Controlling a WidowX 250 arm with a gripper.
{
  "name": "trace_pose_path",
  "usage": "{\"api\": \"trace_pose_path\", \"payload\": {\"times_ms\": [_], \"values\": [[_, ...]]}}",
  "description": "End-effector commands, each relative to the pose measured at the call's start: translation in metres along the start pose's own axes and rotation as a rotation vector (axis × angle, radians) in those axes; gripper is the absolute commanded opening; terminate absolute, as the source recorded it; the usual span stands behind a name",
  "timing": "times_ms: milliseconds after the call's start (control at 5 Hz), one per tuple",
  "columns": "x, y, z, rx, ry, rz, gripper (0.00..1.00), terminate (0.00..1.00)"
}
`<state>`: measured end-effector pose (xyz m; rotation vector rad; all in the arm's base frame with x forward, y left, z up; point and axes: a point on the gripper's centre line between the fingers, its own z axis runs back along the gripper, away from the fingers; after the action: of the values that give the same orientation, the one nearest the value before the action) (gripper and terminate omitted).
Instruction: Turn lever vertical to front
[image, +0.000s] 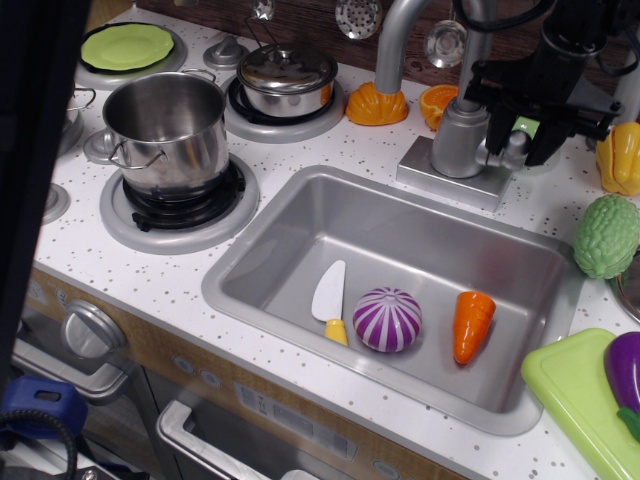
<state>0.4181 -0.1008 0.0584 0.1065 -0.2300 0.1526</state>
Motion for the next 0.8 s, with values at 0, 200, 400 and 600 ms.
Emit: {"api": "trace_pose_path", "payload": {"times_ms": [0,200,400,600], "values": [[-0.0085,-0.0091,-0.0084,-0.027,0.017,0.026,0.0,0.0],[-0.0093,-0.009,-0.0142,-0.034,0.008,0.026,0.0,0.0],[-0.0102,-0.0078,-0.0162,-0.033,0.004,0.025,0.0,0.0],[-0.0102,-0.0073,-0.0176,-0.043,-0.001,0.02,1.0,0.0]]}}
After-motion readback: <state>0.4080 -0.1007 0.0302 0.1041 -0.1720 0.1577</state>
